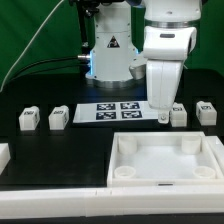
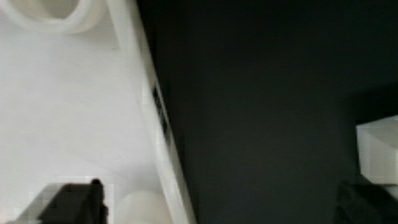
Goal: Assemble one leg
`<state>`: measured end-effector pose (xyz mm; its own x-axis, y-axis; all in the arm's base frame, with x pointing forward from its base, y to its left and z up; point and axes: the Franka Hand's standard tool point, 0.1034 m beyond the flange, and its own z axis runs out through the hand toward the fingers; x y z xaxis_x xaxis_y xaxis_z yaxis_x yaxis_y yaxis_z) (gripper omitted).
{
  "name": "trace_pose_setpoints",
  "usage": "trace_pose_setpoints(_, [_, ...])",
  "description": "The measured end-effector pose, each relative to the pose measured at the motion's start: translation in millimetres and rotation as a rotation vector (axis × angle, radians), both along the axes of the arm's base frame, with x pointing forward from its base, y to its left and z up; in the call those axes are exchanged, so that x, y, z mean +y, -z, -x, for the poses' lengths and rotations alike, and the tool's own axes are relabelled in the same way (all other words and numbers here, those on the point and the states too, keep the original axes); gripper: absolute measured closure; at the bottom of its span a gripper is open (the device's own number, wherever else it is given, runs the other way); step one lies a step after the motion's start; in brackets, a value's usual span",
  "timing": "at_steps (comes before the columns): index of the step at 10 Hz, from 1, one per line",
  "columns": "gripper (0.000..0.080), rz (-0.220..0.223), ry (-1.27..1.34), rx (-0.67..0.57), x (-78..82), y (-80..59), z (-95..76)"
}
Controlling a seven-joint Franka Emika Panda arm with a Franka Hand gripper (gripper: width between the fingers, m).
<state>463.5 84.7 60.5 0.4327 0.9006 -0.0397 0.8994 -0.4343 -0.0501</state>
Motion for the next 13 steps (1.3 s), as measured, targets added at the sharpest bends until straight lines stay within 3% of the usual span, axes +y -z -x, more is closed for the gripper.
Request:
trace_pose_setpoints(3, [0.0151, 0.006, 0.352, -0.01, -6.9, 6.5, 9.3])
trace_pose_setpoints(5, [0.0151, 0.012, 0.705, 0.001, 1.5, 11.6, 24.4])
trace_pose_setpoints(7, [0.0151, 0.024, 0.977, 0.023, 20.7, 13.8, 34.7])
trace_pose_setpoints(10, [0.0151, 0.032, 1.041, 0.033, 52.7, 14.8, 45.8])
trace_pose_setpoints(13, [0.0151, 0.026, 1.07, 0.031, 95.4, 11.2, 52.2])
